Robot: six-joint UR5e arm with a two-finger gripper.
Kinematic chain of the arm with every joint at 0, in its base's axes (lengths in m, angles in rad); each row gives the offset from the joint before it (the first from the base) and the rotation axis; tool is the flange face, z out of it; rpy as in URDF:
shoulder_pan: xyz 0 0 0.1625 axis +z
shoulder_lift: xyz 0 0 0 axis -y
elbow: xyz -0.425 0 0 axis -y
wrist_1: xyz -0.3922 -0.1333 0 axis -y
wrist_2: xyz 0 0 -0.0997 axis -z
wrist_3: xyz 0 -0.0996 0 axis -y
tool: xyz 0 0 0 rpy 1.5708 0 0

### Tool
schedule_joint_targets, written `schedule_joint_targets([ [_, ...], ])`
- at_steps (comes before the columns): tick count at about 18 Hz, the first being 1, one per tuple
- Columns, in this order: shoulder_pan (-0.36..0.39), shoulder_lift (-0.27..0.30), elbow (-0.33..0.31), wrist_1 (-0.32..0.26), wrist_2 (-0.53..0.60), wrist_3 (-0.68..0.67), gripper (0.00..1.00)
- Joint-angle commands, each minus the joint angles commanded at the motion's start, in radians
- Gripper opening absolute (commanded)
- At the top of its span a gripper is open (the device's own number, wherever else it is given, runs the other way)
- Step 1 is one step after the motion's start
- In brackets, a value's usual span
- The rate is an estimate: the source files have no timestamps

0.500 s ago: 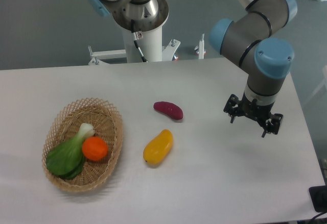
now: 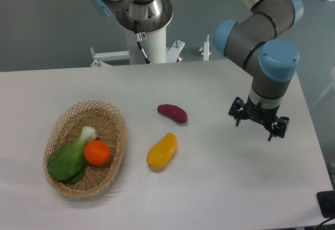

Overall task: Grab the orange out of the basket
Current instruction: 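Move the gripper over the basket and lower it onto the orange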

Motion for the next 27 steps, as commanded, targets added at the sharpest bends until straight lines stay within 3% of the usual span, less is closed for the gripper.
schedule_joint_targets([
  [7,-0.057,0.009,-0.002,-0.012,-0.002,-0.224,1.0],
  [10,-0.1,0.034,-0.037,-0.014,-0.005,-0.287,1.0],
  [15,-0.233,0.081,-0.115,-0.012,-0.012,-0.517,1.0],
  [19,-0.365,0.072,-0.115,-0.005,-0.015,-0.702,1.0],
  [25,-0.488,0.068,-0.106,-0.003,-0.005,-1.011,1.0],
  [27,-0.514,0.06,-0.104,-0.002,-0.015,-1.057,1.0],
])
